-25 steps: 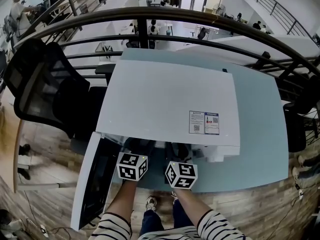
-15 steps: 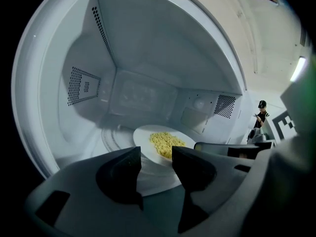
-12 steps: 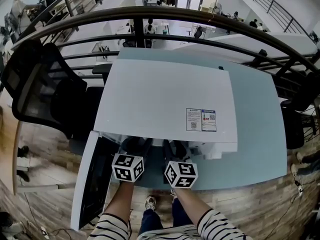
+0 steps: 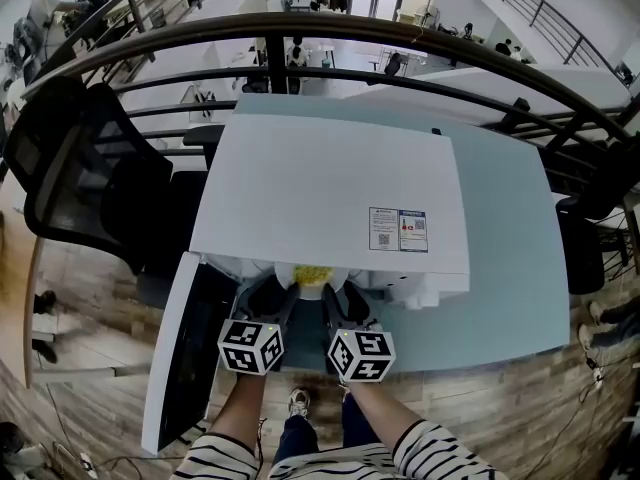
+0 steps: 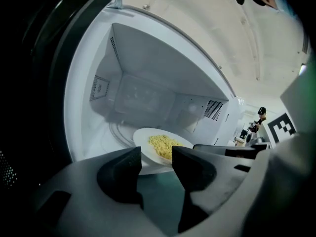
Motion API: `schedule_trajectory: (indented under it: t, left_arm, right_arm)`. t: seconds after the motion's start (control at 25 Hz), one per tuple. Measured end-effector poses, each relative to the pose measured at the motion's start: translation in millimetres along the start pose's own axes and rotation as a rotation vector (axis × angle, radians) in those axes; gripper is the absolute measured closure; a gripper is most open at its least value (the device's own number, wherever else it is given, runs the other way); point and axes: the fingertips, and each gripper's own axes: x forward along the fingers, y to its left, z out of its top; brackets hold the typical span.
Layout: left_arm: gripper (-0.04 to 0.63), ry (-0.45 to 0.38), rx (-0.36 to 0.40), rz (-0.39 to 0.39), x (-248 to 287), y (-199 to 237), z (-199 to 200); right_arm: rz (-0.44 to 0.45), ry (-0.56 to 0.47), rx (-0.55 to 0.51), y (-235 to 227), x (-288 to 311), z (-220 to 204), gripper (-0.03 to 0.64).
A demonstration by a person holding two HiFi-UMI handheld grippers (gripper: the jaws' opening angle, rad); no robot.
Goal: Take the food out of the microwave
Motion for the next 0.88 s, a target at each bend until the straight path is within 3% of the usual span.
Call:
schedule_trajectory:
  t: [0.28,0.52,0.72,0.88]
  left_arm:
    - [0.4,-0.011,-0.048,0.01,-4.3,1.9,-6.4]
    - [0.399,-0.038,-0.215,0.002,-2.3,9.6,-9.6]
    - [0.401,-0.046,-0.292,-0.026,1.7,7.3,-9.6]
    - [0.448,-0.057,-0.364,-0.015,3.5,11.3,-11.8]
  right_arm:
    - [-0.001,0.01,0.032,-4.1,-0.1,-2.2,0.445]
    - [-0.004,0.012,0.111,-13.4,5.3,-3.7,0.448]
    - [0.056,0.027,0.197,-9.9,10.9,-6.0,0.448]
    - [0.091,0.041,0.249,-8.5,12.7,-8.0,0.466]
